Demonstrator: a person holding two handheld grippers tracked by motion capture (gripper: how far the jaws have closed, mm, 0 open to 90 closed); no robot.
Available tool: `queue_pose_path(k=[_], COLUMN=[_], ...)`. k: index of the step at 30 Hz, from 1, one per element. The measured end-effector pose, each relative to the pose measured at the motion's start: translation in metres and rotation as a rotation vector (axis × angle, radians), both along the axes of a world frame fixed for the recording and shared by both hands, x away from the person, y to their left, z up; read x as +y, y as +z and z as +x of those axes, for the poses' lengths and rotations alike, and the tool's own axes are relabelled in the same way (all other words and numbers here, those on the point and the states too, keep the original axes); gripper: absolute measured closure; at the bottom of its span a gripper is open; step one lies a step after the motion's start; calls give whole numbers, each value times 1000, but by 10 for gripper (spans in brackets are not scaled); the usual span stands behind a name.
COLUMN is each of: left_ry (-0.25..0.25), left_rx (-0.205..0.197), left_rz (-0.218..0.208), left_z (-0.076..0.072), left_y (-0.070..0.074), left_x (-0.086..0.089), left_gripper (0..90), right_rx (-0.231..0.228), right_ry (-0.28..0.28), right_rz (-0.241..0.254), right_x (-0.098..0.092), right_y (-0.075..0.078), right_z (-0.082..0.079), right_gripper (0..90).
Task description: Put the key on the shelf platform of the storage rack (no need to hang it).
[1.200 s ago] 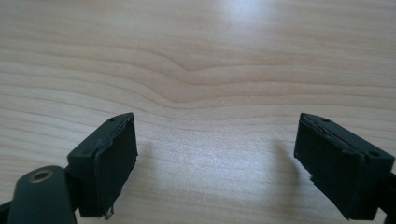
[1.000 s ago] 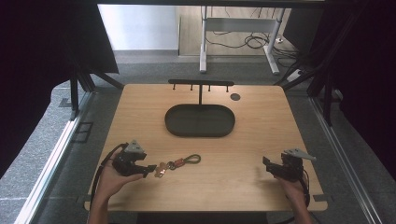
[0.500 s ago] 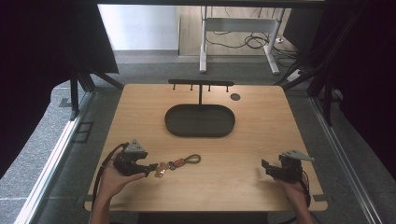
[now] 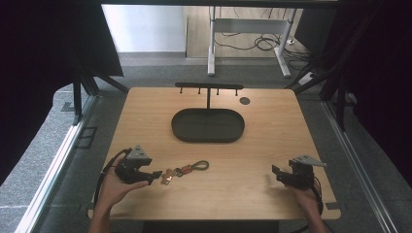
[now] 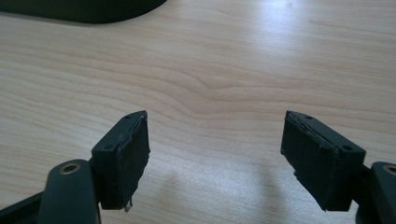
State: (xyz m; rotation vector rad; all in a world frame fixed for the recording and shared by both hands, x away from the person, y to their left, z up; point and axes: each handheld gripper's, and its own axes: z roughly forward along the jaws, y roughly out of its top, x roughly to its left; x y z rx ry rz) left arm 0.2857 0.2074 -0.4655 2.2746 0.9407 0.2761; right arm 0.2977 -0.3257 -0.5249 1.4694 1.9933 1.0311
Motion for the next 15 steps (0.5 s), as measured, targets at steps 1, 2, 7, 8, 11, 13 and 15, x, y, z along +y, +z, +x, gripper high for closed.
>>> queue_pose_path(k=[1,2,7,8,11,13,15], left_ry=[-5,-7,-21,-35,-69,-91,-103], left_rx=[-3,6,13,15,23,23,28], left_rz=[2,4,12,14,13,31,48], left_z=[1,3,7,7,10,14,16], left_y=[1,2,8,10,15,17,17], left_x=[0,0,-3,-5,-11,-17,-22], left_gripper=[366,366,369,369,369,370,369], right_rx=[0,3,-8,-10,-14,-13,-16], right_ry=[0,20,61,71,93,96,101], right_rz=[0,-7,-7,-8,-9,-7,22], right_x=[0,2,5,5,8,7,6], right_y=[0,-1,1,2,4,4,5], right_z=[0,-1,-5,-6,-10,-11,-12], right_gripper=[248,251,253,253,253,258,268])
